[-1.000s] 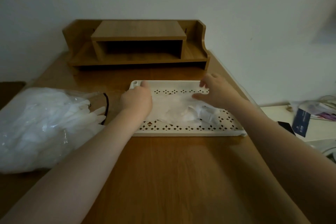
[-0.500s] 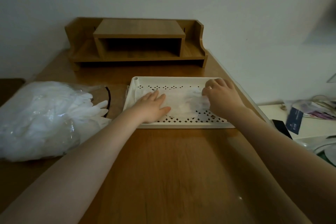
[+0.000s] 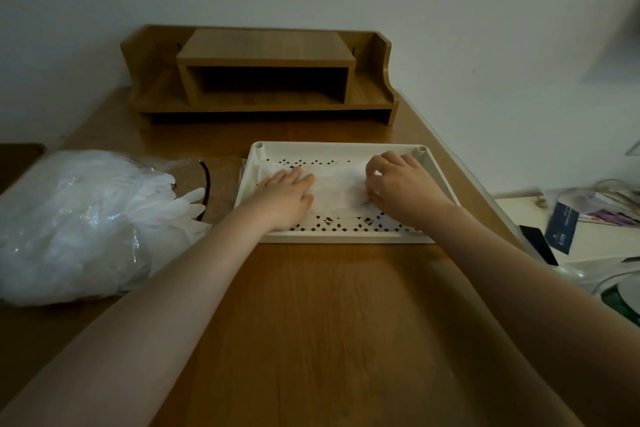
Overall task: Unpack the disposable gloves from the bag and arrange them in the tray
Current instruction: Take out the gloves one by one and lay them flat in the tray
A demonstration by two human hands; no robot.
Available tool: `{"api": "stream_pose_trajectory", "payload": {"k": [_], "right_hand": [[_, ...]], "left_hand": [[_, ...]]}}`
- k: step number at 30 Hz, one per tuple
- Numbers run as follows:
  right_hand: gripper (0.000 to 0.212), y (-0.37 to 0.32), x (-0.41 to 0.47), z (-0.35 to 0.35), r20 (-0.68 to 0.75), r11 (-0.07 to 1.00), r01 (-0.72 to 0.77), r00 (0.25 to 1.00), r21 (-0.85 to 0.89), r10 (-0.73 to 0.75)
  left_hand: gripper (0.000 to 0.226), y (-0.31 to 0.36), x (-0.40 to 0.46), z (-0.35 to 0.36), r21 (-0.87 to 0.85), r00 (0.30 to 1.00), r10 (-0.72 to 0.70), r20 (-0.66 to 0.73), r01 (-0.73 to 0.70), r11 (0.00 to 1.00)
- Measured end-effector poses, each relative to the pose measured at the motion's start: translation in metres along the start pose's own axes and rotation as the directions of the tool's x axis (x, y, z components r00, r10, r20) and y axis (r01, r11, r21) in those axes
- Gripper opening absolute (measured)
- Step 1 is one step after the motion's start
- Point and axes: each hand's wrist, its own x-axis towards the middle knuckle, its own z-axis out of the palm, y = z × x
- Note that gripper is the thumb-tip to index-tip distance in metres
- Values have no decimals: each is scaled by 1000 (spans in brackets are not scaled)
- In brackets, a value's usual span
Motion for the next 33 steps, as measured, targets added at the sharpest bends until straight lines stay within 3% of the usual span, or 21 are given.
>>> {"api": "stream_pose_trajectory", "payload": {"k": [5,8,13,15,18,24,27,30,33], "right_hand": [[22,1,-7,-21,-22,995,-1,1000,96,3],[23,-4,-9,-26,157,978,35,985,204,-68],[41,-28,9,-16,176,821,-179,980,541,98],[64,-37,16,0,330,824,-250,940,509,81],[87,-29,23,18,468,910,-240,882,339,58],[108,1,33,21,520,935,-243,851,259,77],[115,10,29,25,519,936,-285,843,208,142],[110,9,23,24,493,927,-350,835,135,244],[90,0,26,9,348,863,-395,894,314,283]], "left_hand": [[53,-2,-1,-3,54,999,-22,-48,24,998],[57,-2,0,-8,88,996,-34,-86,42,995],[51,10,-1,-14,36,979,79,-186,-74,997],[57,10,0,-10,38,993,80,-82,-77,996],[76,4,6,0,104,998,-42,48,37,994],[109,3,20,2,99,993,-109,53,103,990],[113,3,17,-2,54,991,-118,54,116,992],[89,6,-8,-12,32,991,87,-103,-84,996],[58,8,-37,-19,-7,926,336,-171,-342,940]]}}
